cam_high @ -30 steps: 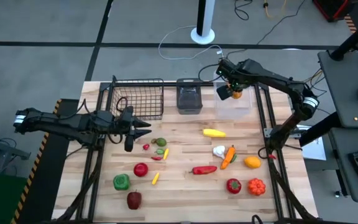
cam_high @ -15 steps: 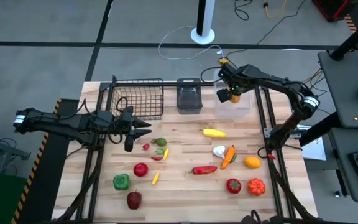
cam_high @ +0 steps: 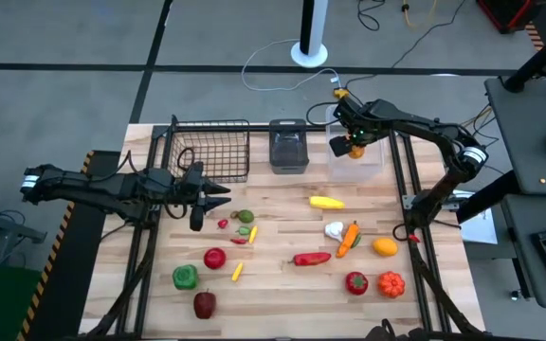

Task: Sort produce into baskets
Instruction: Put the potato into the transparent bin

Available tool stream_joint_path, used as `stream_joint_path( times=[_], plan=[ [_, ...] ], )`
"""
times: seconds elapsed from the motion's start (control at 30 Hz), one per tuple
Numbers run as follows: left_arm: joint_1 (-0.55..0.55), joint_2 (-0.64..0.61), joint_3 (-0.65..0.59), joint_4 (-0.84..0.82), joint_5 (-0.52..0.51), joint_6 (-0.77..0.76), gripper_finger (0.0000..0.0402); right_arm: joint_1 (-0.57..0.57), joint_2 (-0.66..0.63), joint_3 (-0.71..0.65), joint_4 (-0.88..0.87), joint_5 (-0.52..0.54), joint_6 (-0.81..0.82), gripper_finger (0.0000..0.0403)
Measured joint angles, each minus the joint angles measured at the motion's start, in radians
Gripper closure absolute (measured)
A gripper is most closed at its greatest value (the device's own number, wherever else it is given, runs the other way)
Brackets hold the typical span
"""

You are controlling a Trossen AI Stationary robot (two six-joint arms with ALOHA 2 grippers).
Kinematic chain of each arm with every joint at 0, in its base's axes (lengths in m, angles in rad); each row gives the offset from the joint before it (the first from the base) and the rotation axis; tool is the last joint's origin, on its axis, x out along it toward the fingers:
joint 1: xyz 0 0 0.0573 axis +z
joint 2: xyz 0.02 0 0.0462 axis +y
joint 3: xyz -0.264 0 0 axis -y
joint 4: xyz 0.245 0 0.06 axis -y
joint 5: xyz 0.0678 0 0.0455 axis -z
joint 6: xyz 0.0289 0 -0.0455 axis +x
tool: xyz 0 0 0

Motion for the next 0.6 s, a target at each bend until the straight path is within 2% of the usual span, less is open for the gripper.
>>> stream_joint_path(
  times=[0.6],
  plan=[
    [0.0, 0.0, -0.003, 0.0, 0.0, 0.0, 0.0289, 0.0, 0.0, -0.001, 0.006, -0.005, -0.078, 0.0156]
  ],
)
